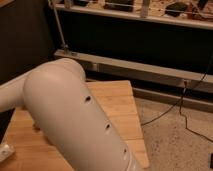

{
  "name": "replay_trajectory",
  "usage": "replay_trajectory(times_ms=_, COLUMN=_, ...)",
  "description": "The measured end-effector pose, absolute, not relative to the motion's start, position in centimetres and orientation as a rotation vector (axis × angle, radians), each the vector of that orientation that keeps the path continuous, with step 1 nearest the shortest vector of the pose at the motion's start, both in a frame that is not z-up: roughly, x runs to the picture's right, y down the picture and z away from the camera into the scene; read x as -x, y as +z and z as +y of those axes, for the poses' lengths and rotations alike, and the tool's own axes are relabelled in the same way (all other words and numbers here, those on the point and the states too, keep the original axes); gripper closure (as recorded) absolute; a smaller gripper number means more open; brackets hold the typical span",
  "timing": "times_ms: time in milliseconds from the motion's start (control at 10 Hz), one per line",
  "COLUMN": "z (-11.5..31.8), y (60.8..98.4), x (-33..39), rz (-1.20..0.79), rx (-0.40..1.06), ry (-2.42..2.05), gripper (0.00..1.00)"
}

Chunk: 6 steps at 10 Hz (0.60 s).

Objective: Knock the bottle over

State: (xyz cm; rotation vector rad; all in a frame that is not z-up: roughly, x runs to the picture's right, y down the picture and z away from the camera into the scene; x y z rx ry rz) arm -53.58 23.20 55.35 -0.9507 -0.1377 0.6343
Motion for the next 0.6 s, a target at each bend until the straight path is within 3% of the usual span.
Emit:
replay_trajectory(times_ms=200, z=20.0, y=54.9, x=51.7, rz=-0.186, rx=0.987, ry=0.687, gripper=1.00)
replay_trajectory(times_ms=600, z=12.8, y=63.0, x=38.3, rz=0.020, rx=0.812, ry=0.916, gripper=1.00)
